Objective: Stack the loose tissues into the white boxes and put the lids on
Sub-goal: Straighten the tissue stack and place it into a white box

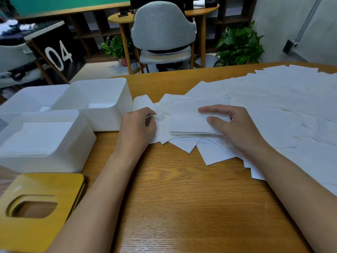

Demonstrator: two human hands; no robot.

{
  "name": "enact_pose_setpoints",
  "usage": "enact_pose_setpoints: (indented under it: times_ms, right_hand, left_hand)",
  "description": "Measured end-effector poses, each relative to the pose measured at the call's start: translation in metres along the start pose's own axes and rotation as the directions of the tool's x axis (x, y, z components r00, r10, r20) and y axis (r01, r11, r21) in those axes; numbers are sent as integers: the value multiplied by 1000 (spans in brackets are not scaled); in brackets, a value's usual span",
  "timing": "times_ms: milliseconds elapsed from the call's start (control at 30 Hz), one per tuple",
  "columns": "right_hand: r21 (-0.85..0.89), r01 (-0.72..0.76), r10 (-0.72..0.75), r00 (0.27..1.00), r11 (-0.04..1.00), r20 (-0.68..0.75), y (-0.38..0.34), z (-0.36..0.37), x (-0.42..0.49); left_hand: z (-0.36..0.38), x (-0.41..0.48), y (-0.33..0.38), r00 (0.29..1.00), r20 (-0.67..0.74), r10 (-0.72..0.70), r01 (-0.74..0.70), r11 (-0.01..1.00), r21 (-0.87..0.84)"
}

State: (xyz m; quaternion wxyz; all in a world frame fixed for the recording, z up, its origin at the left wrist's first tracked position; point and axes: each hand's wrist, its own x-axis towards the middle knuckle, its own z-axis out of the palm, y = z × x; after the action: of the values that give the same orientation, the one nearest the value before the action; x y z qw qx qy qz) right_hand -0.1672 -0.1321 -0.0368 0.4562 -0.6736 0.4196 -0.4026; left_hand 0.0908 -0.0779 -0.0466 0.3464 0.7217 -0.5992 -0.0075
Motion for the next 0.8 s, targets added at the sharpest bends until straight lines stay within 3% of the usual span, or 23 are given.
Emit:
enact_pose_setpoints:
  times_ms: [133,233,400,600,800]
  right_hand:
    - [-6,13,-13,999,1000,-32,1,1,1]
    - [-78,63,-70,994,995,-87,1,0,1]
    - [-228,173,-201,974,958,-104,-2,0,-2]
    - [-300,272,-237,960,914,146,-4,5,-8]
    - [-296,339,-354,935,893,4,-3,11,-9]
  left_hand:
    - [-5,-2,10,986,-103,127,-131,991,-31]
    - [-4,-7,19,953,-49,298,-301,951,-74]
    - [-3,-18,37,920,36,390,-370,896,-245]
    - [-6,-27,56,945,39,325,-288,881,-376]
    - [-11,-29,60,949,-26,315,-298,862,-411]
